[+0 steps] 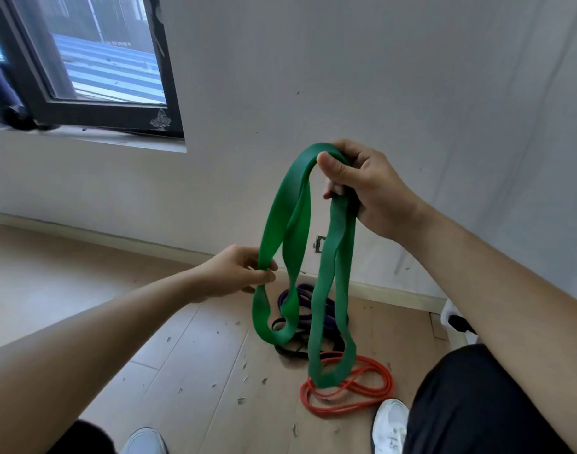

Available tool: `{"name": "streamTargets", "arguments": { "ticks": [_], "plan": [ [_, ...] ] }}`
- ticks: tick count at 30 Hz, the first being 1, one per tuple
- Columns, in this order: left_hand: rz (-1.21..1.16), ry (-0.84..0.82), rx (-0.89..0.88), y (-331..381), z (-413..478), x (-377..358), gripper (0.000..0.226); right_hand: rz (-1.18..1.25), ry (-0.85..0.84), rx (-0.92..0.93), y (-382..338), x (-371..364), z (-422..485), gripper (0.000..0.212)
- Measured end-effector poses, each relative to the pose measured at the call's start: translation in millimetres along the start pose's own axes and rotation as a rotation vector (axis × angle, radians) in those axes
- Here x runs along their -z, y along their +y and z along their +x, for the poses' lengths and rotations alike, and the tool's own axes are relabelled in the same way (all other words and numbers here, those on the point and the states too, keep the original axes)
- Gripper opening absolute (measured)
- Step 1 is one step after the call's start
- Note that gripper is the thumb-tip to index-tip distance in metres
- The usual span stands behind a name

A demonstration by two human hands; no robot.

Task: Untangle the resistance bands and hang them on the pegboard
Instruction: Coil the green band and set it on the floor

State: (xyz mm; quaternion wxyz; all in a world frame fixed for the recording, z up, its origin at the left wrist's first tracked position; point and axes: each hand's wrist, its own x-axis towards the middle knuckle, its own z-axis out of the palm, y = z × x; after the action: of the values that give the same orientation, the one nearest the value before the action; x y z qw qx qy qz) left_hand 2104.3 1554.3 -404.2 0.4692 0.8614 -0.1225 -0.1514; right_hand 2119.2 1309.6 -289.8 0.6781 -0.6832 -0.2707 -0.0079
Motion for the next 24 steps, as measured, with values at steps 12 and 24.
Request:
{"name": "streamTargets", "arguments": {
  "ticks": [12,24],
  "plan": [
    [-0.134,0.119,0.207,-9,10,5,0.019,0.274,0.244,0.026,-19,14,2,0.011],
    [-0.109,0.117,0.221,-25,1,48,0.019,0.247,0.302,-0.002,-8,27,4,0.012]
  ]
}}
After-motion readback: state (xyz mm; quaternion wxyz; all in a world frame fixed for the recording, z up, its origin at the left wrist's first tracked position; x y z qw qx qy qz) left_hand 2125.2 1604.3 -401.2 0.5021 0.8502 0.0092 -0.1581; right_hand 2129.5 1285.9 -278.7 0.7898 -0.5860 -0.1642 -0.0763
